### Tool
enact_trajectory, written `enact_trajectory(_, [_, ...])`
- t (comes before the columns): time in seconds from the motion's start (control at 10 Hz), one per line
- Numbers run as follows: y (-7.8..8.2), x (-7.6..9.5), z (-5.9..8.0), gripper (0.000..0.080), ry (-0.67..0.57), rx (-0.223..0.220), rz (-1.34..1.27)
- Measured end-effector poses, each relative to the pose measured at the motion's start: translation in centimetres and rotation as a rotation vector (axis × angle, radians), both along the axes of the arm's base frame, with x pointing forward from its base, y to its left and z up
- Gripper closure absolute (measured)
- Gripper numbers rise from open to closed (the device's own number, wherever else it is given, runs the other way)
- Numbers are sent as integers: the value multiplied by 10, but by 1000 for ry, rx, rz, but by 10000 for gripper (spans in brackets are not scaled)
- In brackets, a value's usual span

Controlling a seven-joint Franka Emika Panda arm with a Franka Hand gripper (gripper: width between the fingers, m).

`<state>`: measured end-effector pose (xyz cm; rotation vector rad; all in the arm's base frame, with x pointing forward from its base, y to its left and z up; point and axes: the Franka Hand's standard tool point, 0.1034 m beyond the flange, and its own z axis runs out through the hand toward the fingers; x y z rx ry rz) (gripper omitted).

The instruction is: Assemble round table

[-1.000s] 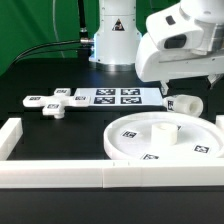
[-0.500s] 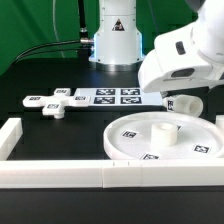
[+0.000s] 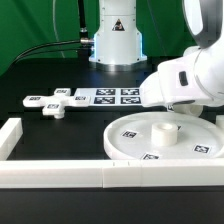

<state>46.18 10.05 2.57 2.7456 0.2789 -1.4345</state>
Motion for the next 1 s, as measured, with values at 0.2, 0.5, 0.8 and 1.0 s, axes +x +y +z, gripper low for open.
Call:
enact_trajectory(0.2, [2, -1, -5, 150, -10, 3, 2])
enact_trajectory(0.5, [3, -2, -11, 150, -21, 6, 3])
enact_trajectory(0.8, [3, -2, -11, 278, -21, 6, 3])
enact_trajectory(1.0, [3, -2, -11, 396, -22, 8, 4])
